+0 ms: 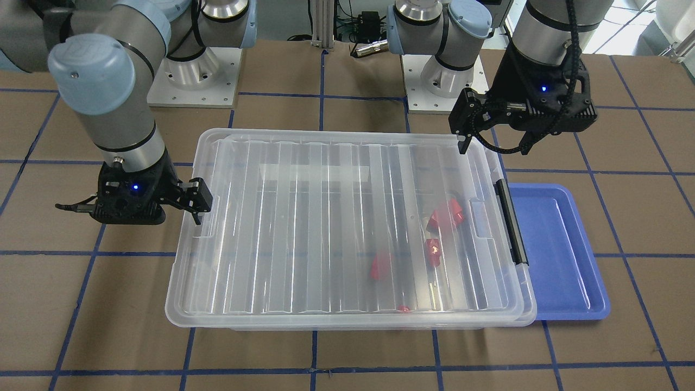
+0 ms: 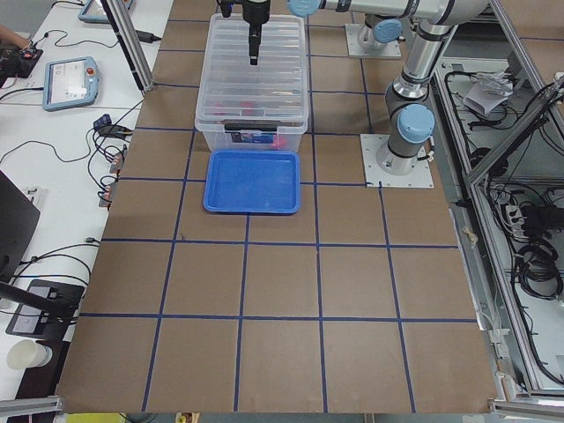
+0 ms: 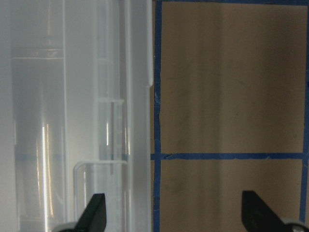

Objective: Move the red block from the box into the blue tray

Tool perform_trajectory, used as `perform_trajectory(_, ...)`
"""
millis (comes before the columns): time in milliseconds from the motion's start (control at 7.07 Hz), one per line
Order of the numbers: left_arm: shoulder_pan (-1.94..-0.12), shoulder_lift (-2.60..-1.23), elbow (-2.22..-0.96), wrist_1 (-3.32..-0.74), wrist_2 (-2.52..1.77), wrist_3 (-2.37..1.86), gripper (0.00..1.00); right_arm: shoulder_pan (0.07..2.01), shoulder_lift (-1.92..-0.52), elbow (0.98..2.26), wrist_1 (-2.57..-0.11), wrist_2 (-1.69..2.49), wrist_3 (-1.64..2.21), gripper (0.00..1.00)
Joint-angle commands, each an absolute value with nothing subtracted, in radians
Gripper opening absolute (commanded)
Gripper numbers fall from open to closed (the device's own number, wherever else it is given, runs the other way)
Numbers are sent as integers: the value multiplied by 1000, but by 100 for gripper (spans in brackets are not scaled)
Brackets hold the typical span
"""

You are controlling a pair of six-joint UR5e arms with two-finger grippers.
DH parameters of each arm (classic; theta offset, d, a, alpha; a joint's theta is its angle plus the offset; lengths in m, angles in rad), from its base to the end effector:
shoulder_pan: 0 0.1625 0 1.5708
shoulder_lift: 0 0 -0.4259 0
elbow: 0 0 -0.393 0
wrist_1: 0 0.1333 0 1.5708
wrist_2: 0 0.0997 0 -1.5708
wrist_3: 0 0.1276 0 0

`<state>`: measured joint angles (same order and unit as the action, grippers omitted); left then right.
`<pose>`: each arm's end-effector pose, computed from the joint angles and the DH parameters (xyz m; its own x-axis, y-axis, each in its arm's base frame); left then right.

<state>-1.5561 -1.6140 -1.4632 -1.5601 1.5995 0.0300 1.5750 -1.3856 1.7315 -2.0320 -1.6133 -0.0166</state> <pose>-0.1220 -0.5214 0.4936 -0.9994 0.0131 -0.0309 0.0153 0.9971 -0.0741 0.1302 -0.5613 0.3327 -0.9989 -0.0158 0.0441 -0.0208 0.9932 -0.1143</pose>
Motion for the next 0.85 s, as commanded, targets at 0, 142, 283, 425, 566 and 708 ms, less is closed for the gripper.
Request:
perform_trajectory(0, -1557, -1614, -1465, -1560, 1600, 31, 100, 1572, -1368, 1749, -2075, -1627, -17, 100)
perform_trajectory(142, -1555, -1614, -1465, -1560, 1600, 31, 100, 1568, -1373, 1750, -2079, -1638, -17, 100)
perform_trajectory(283, -1555, -1614, -1463, -1560, 1600, 31, 100, 1560, -1371, 1750, -2082, -1673, -23, 100)
perform_trajectory(425, -1555, -1612, -1465, -1560, 1598, 31, 100, 1537, -1367, 1747, -2083, -1756, -81, 100)
perform_trajectory(566, -1555, -1614, -1463, -1560, 1600, 31, 100, 1485, -1365, 1741, -2076, -1764, -133, 100)
perform_trajectory(708, -1555, -1612, -1463, -1560, 1600, 31, 100, 1426, -1368, 1741, -2068, -1756, -152, 100)
